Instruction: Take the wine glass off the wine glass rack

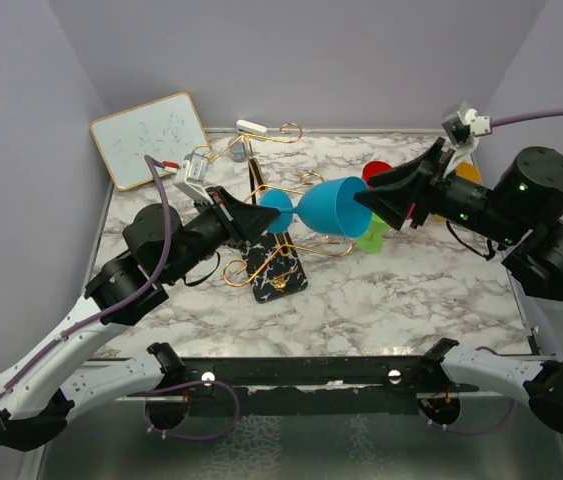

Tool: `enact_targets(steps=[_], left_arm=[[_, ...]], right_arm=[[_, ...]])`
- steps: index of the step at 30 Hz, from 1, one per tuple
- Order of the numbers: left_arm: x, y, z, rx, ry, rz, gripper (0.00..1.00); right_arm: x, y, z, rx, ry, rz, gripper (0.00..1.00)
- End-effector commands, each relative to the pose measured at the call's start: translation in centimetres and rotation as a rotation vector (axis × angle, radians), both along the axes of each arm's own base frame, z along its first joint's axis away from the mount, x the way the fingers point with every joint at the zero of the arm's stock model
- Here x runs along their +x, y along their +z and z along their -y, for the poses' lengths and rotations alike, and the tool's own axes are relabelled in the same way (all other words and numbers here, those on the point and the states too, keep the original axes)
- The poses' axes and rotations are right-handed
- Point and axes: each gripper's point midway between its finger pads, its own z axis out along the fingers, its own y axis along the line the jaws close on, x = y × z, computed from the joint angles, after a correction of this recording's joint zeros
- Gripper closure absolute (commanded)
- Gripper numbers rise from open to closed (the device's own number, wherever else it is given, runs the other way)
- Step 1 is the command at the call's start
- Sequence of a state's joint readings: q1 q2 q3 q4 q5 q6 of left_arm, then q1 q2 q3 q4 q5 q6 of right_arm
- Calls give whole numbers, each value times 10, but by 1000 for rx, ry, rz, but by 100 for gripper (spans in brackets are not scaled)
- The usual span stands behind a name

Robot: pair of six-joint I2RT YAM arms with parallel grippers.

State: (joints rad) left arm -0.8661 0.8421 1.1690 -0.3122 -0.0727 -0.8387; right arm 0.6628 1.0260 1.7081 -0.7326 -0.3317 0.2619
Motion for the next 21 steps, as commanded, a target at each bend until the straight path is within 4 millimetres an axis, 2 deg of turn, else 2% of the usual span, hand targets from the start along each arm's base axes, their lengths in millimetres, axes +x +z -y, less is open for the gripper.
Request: enact_targets(steps=[1, 3, 4, 6, 7, 8, 12, 14, 18, 21], left_arm=[[-5, 21, 6, -50, -45, 43, 100], [-5, 21, 7, -48, -46, 45, 100], [-4, 21, 8, -47, -48, 43, 100], [-4, 20, 9, -42, -51, 43, 100], [-4, 19, 8, -37, -47, 40, 100], [-3, 18, 8, -33, -42, 36, 98], [3, 8, 0, 16, 13, 6, 66], [8, 0, -11, 55, 72, -18, 56], [13, -12, -38, 110, 190, -39, 53], [9, -14, -54, 104, 228, -24, 53]], right_arm=[[1, -8, -15, -10, 64, -30, 55], [2, -11, -19, -13, 81, -39, 56], [2, -12, -20, -14, 90, -43, 61], [2, -15, -23, -19, 96, -60, 92], [5, -17, -22, -21, 81, -71, 98], [7, -17, -21, -20, 66, -78, 99], [17, -13, -7, -8, -41, -85, 99], [23, -9, 2, -4, -107, -84, 99], [36, -3, 25, -17, -257, -61, 99], [51, -4, 52, -54, -421, -48, 99]])
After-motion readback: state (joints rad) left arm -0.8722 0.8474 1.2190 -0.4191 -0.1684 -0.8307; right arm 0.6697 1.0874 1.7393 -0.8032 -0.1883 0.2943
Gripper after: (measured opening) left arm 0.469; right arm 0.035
